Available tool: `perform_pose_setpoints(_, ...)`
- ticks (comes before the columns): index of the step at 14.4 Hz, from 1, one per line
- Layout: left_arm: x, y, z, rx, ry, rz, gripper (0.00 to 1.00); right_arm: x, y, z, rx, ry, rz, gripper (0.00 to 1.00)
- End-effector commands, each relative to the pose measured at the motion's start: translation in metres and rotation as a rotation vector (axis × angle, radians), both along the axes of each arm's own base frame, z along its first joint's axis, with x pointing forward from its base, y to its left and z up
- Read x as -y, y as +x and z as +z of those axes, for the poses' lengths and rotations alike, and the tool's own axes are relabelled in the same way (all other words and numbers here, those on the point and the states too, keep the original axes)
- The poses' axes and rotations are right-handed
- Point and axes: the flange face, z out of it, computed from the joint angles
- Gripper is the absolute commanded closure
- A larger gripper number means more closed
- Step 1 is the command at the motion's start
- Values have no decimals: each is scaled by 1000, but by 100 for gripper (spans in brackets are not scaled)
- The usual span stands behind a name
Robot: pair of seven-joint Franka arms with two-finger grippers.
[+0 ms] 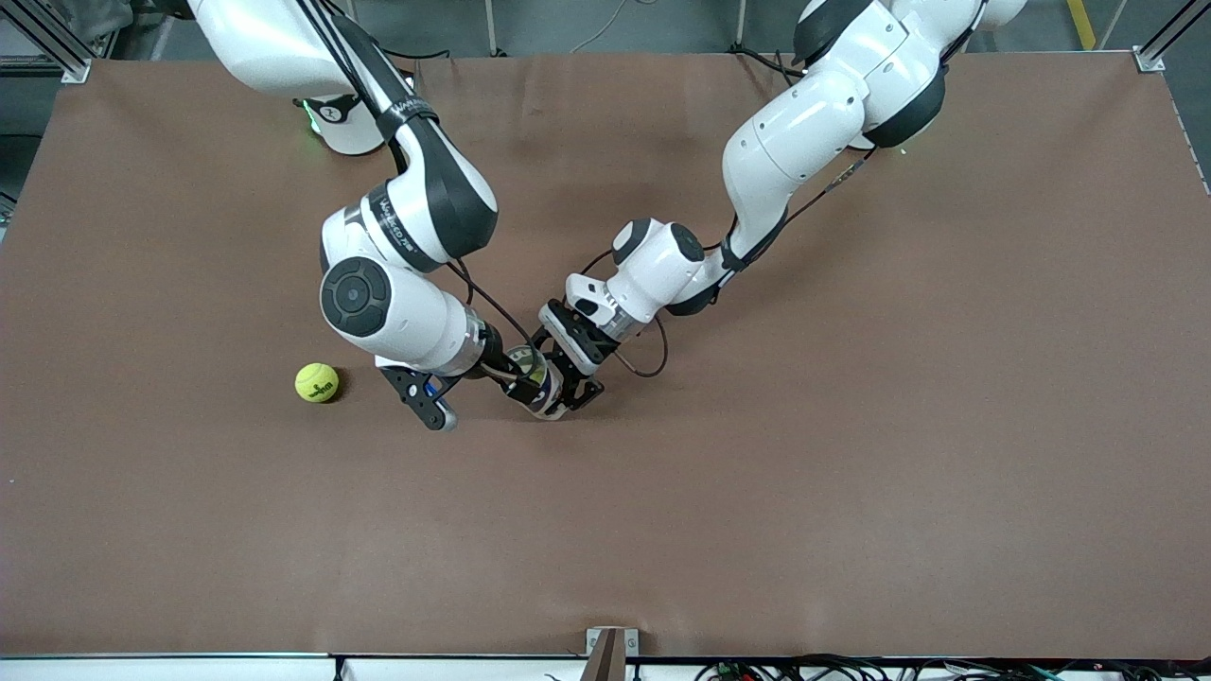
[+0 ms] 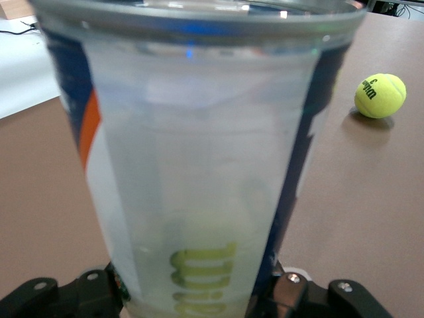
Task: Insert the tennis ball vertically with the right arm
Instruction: 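Open the right gripper to drop the ball into the can, then move the right gripper to the second tennis ball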
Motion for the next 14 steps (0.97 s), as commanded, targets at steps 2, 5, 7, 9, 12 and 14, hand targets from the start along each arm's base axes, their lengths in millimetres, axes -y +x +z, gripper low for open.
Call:
perform_pose_setpoints(2,-2,1,-2,6,-2,11,25,34,17,21,8,-20,57,0)
perform_pose_setpoints(5,-2,1,0,6,-4,10,25,90,31,28,24,-32,215,0)
perform_pose_setpoints(7,-1,1,1,7,-4,9,16,125,39,22,14,-73,292,0)
perform_pose_setpoints(9,-1,1,2,9,-5,9,13,158,38,6,2,-150,407,0)
perform_pose_setpoints(12,-2,0,0,7,-2,9,13,215,44,-15,-16,-137,489,0)
perform_pose_setpoints(14,-2,0,0,6,-3,10,13,252,44,-34,1,-123,547,0)
